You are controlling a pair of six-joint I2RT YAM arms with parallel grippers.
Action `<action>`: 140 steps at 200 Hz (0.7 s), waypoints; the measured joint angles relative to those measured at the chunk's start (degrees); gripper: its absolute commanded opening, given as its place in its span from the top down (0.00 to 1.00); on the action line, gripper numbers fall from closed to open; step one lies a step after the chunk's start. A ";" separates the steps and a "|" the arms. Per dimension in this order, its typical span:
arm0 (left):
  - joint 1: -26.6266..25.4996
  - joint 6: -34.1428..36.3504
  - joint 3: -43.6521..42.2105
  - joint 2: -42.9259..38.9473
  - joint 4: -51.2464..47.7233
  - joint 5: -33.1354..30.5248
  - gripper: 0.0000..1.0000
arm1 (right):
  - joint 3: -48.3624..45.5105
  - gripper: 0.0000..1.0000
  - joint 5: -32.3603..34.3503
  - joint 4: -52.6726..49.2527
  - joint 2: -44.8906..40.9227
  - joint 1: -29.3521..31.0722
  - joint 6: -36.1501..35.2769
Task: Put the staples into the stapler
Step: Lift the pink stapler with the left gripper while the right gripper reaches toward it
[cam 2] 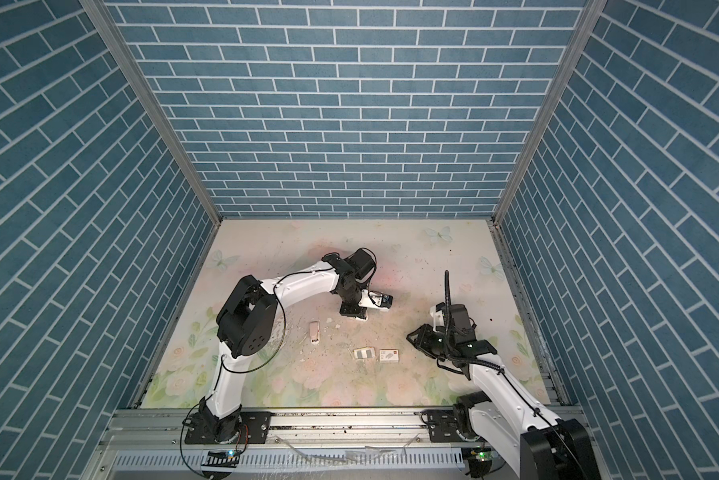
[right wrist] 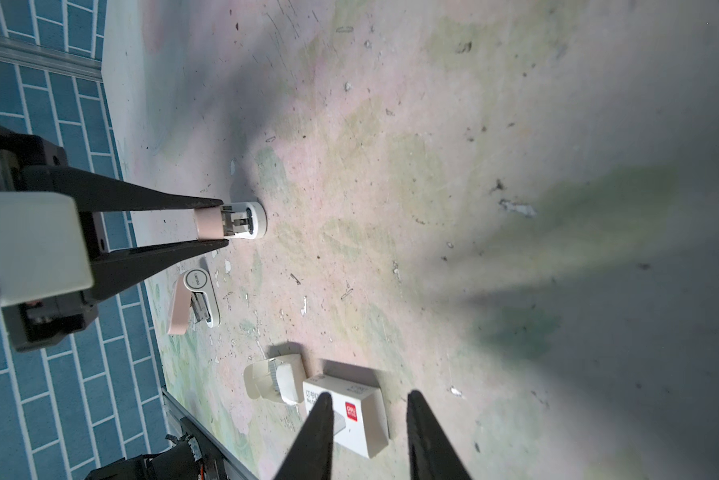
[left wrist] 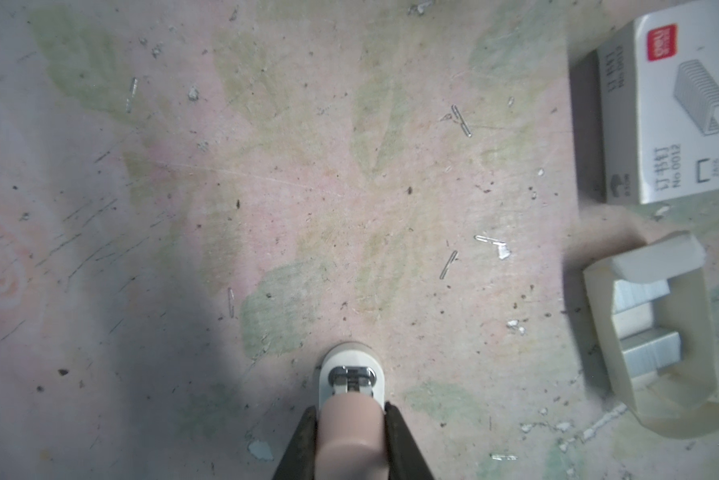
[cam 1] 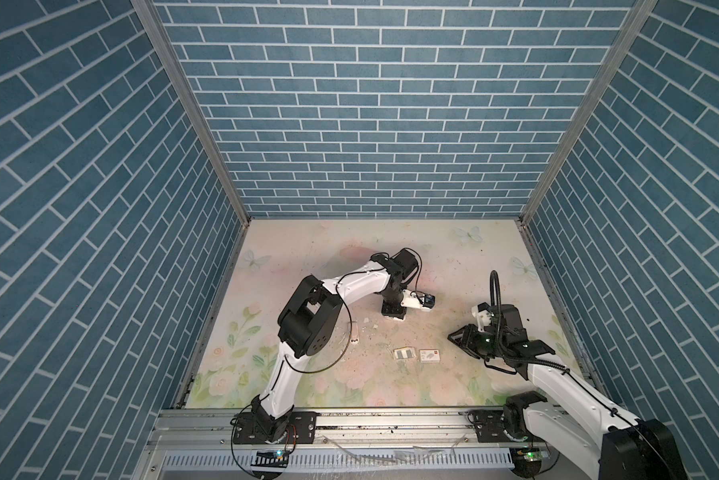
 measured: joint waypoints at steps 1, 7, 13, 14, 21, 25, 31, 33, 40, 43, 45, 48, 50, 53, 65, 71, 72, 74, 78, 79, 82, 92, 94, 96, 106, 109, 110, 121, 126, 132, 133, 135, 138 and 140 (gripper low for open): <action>0.00 -0.02 0.00 0.00 0.02 0.00 0.85 | 0.04 0.68 0.00 0.00 0.09 0.00 -0.02; 0.02 -0.20 -0.02 -0.13 0.04 0.00 0.86 | 0.26 0.68 -0.09 0.00 0.42 0.00 -0.20; 0.02 -0.46 -0.04 -0.28 0.07 0.00 0.85 | 0.52 0.68 -0.28 0.07 0.85 0.00 -0.37; 0.02 -0.48 -0.04 -0.35 0.09 0.00 0.85 | 0.57 0.68 -0.31 0.09 0.92 0.00 -0.37; 0.02 -0.74 -0.07 -0.70 0.09 0.02 0.85 | 0.87 0.69 -0.52 0.22 1.40 0.00 -0.52; 0.02 -1.01 -0.09 -0.92 0.07 0.04 0.85 | 1.11 0.68 -0.66 0.28 1.73 0.00 -0.66; 0.02 -1.22 -0.11 -1.33 0.09 0.11 0.86 | 1.53 0.68 -0.94 0.48 2.38 0.00 -0.83; 0.02 -1.31 -0.11 -1.46 0.09 0.13 0.85 | 1.62 0.68 -0.98 0.52 2.54 0.00 -0.85; 0.02 -1.57 -0.13 -1.99 0.07 0.26 0.86 | 2.08 0.68 -1.33 0.92 3.34 0.00 -0.98; 0.02 -1.79 -0.13 -2.25 0.07 0.31 0.86 | 2.27 0.69 -1.40 1.09 3.69 0.00 -0.98; 0.02 -1.84 -0.13 -2.49 0.09 0.37 0.86 | 2.38 0.68 -1.53 1.20 4.00 0.00 -1.01; 0.02 -2.08 -0.13 -2.73 0.09 0.44 0.86 | 2.51 0.69 -1.66 1.36 4.24 0.00 -1.01; 0.02 -2.16 -0.13 -2.86 0.09 0.50 0.86 | 2.64 0.69 -1.77 1.64 4.52 0.00 -1.01; 0.02 -2.43 -0.13 -3.15 0.07 0.59 0.86 | 2.71 0.69 -1.86 1.79 4.83 0.00 -1.03; 0.02 -3.06 -0.13 -4.15 0.09 0.96 0.86 | 3.30 0.69 -2.49 2.49 6.27 -0.02 -1.03; 0.02 -3.32 -0.13 -4.61 0.09 1.14 0.86 | 3.63 0.69 -2.93 3.04 7.15 -0.04 -1.03; 0.02 -3.48 -0.15 -4.68 0.09 1.16 0.86 | 3.69 0.69 -3.02 3.10 7.37 -0.04 -1.03; 0.02 -3.63 -0.15 -4.79 0.09 1.22 0.86 | 3.80 0.69 -3.13 3.17 7.56 -0.04 -1.03; 0.02 -3.78 -0.15 -5.03 0.09 1.29 0.86 | 4.13 0.69 -3.43 3.43 8.20 -0.04 -1.03; 0.02 -3.93 -0.17 -5.14 0.09 1.36 0.86 | 4.20 0.69 -3.48 3.45 8.33 -0.04 -1.03; 0.02 -3.96 -0.17 -5.29 0.09 1.40 0.86 | 4.44 0.69 -3.67 3.63 8.76 -0.04 -1.03; 0.02 -4.59 -0.20 -5.84 0.11 1.64 0.86 | 5.25 0.69 -4.35 4.31 10.25 -0.04 -1.03; 0.02 -4.70 -0.20 -5.92 0.11 1.68 0.86 | 5.51 0.69 -4.59 4.55 10.71 -0.04 -1.03; 0.02 -4.76 -0.20 -5.97 0.11 1.73 0.86 | 5.64 0.69 -4.70 4.66 10.91 -0.04 -1.03; 0.02 -5.27 -0.42 -6.40 0.31 2.01 0.86 | 6.67 0.69 -5.46 5.64 12.59 0.00 -1.01; 0.02 -5.44 -0.46 -6.49 0.33 2.12 0.86 | 6.95 0.69 -5.68 5.95 12.98 0.11 -0.98; 0.02 -5.44 -0.48 -6.51 0.33 2.14 0.86 | 7.02 0.69 -5.75 6.01 13.09 0.13 -0.96; 0.02 -6.05 -0.87 -6.82 0.57 2.51 0.86 | 8.02 0.69 -6.56 7.67 14.84 0.61 -0.92; 0.02 -6.27 -1.03 -6.88 0.61 2.62 0.86 | 8.50 0.68 -6.86 8.59 15.69 0.79 -0.81; 0.02 -6.54 -1.22 -6.93 0.63 2.82 0.86 | 9.07 0.68 -7.19 9.64 16.65 1.11 -0.72; 0.02 -6.62 -1.31 -6.95 0.68 2.86 0.86 | 9.18 0.68 -7.30 9.79 16.87 1.20 -0.74; 0.02 -6.69 -1.36 -6.97 0.70 2.89 0.86 | 9.31 0.69 -7.39 10.12 17.14 1.31 -0.74; 0.02 -6.86 -1.46 -6.97 0.70 2.99 0.86 | 9.53 0.69 -7.50 10.60 17.49 1.44 -0.72; 0.02 -6.99 -1.53 -6.97 0.70 3.06 0.86 | 9.77 0.69 -7.72 11.08 18.03 1.66 -0.72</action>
